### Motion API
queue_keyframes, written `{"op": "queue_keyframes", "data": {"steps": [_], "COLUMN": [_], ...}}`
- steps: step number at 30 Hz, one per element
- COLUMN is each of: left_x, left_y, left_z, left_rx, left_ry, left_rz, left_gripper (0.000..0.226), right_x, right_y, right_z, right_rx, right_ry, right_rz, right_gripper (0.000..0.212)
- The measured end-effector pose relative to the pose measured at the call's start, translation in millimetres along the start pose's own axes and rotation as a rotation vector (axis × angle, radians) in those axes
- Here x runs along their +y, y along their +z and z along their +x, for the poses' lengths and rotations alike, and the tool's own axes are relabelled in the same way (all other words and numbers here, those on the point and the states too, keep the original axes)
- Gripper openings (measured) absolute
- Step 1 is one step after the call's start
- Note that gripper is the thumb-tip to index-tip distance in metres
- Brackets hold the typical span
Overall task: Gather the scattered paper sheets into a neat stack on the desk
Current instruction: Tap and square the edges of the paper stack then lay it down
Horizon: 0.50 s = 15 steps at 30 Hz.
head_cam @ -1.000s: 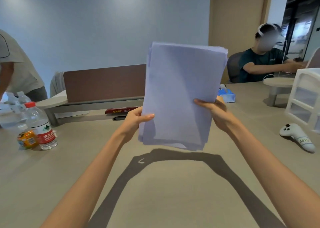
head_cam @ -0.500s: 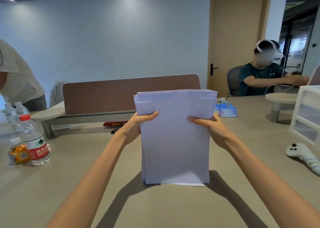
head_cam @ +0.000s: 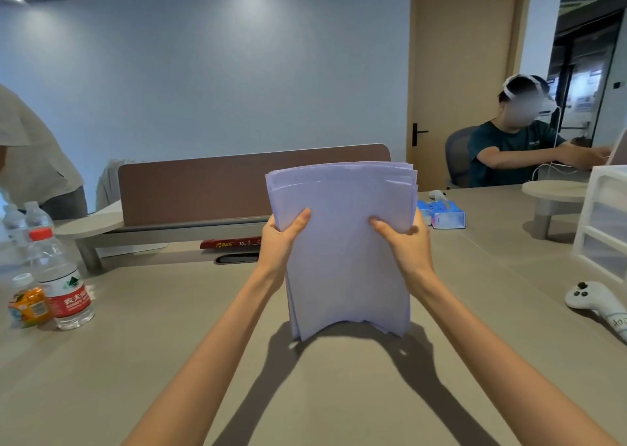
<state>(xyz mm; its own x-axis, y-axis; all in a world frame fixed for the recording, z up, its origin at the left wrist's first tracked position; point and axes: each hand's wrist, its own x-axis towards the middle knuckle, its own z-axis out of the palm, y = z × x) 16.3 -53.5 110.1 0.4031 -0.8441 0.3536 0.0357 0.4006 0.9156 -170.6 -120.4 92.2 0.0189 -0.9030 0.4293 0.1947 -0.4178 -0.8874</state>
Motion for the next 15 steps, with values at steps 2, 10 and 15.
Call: {"op": "queue_keyframes", "data": {"steps": [2, 10, 15], "left_x": [4.8, 14.1, 13.1], "left_y": [-4.6, 6.5, 3.0], "left_z": [9.2, 25.0, 21.8], "left_rx": [0.022, -0.019, 0.007], "left_ry": [0.067, 0.282, 0.285], "left_rz": [0.035, 0.209, 0.196], "left_gripper": [0.042, 0.024, 0.019], "right_x": [-5.8, -17.1, -7.8], "right_y": [-4.0, 17.6, 17.0], "right_z": [11.6, 19.5, 11.9], "right_rx": [-0.002, 0.022, 0.077], "right_ry": [-0.029, -0.139, -0.173], "right_rz": [-0.020, -0.041, -0.032], "right_gripper": [0.053, 0.021, 0.041]}}
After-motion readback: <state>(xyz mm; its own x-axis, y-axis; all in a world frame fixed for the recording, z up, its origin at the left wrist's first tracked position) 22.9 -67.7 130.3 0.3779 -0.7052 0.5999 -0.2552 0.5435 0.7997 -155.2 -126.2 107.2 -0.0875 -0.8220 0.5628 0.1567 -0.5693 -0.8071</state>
